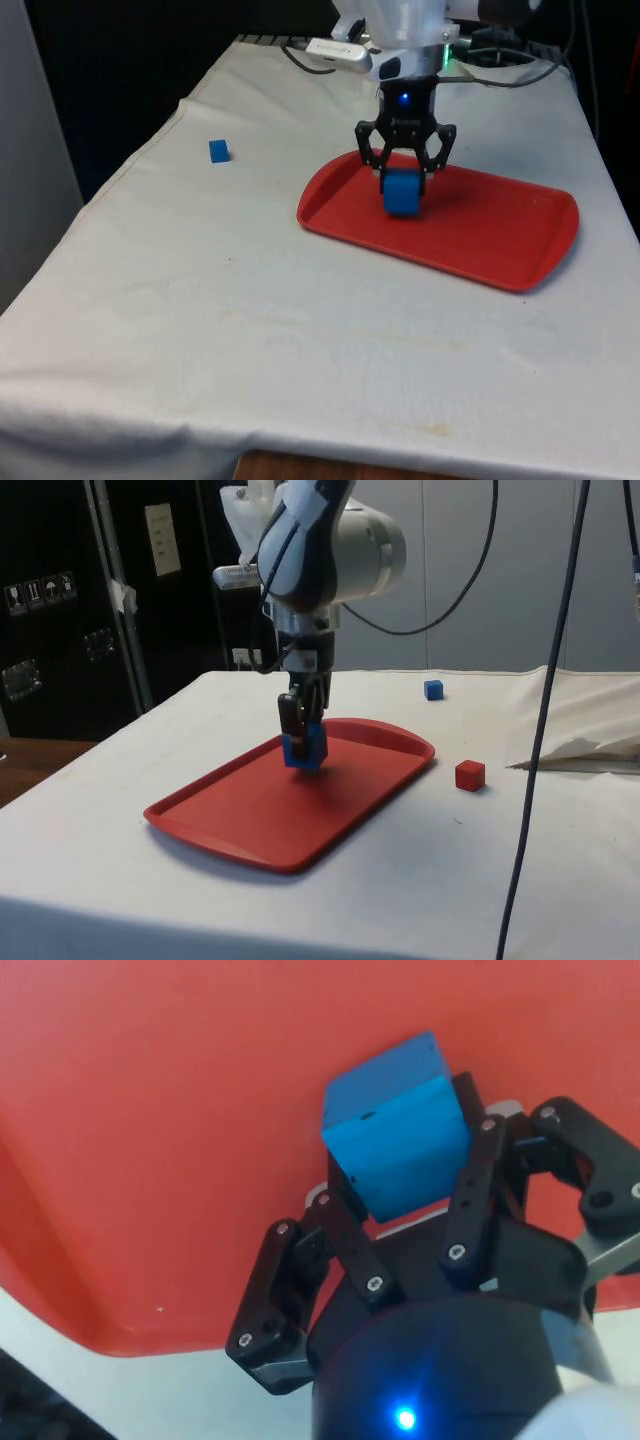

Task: Pick up the largest block and place it onto the tray.

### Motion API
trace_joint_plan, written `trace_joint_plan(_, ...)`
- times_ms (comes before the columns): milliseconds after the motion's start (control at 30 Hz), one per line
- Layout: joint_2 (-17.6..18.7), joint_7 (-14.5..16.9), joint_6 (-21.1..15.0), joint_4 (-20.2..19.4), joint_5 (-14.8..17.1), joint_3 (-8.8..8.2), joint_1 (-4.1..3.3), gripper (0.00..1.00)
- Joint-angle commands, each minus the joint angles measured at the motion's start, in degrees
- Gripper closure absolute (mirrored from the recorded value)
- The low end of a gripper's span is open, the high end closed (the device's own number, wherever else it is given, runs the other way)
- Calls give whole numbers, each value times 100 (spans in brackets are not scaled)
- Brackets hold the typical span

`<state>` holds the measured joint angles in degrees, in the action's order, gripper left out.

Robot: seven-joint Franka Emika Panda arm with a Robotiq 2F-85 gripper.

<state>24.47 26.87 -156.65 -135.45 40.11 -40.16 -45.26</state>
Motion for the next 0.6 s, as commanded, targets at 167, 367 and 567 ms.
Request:
trace_joint_plan(167,52,-17,-235,-29,63,246,126,99)
trace_joint_plan(367,86,-11,-481,-34,160,533,281,99)
trace_joint_plan(567,97,-29,-476,-29,132,544,304,99)
